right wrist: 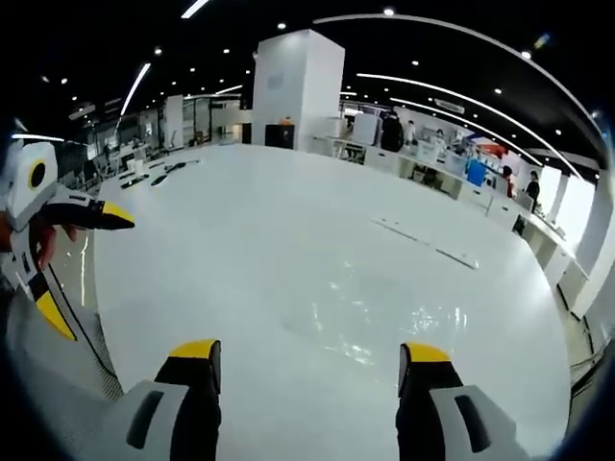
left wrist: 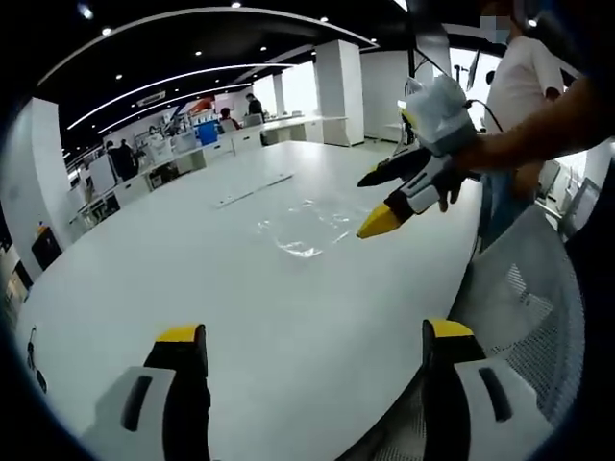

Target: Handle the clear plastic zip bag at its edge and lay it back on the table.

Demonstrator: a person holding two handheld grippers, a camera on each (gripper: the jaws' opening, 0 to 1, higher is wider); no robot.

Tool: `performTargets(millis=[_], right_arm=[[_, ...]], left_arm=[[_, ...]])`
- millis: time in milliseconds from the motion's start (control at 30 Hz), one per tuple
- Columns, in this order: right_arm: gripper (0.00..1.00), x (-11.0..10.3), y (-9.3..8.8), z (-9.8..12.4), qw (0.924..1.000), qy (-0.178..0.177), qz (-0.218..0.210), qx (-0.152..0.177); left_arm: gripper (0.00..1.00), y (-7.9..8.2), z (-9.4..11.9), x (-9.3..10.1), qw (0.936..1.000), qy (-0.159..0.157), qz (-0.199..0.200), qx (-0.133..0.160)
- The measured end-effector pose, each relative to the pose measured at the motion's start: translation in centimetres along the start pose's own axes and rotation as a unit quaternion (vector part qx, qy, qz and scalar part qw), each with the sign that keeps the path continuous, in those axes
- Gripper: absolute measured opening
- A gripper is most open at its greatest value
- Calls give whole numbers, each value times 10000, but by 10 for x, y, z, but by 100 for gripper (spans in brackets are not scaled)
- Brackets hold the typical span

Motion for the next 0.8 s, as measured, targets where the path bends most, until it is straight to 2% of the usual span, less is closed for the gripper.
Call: performTargets(millis=[400, 667, 800], right_arm=[[66, 13, 4, -22, 9999, -25, 68, -117], [62, 16, 6, -35, 9998, 43, 118, -150], [59, 11, 6, -39, 9998, 63, 52, -200]], left_arm=[[90, -6, 3, -5, 9999, 79, 95, -58], [89, -9, -2, -9, 9998, 134, 160, -36], [89, -10, -3, -10, 9996, 164, 230, -19]])
Point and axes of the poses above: the point that each gripper's makers call its tool centre point, and the gripper's own axes: z roughly backward along the fingers, x roughly to its right, y roughly out of its top, the point moved 3 cm from there along z, roughly backward along the fingers, and after that the axes turned 13 degrees about x, right-handed, at the moved point
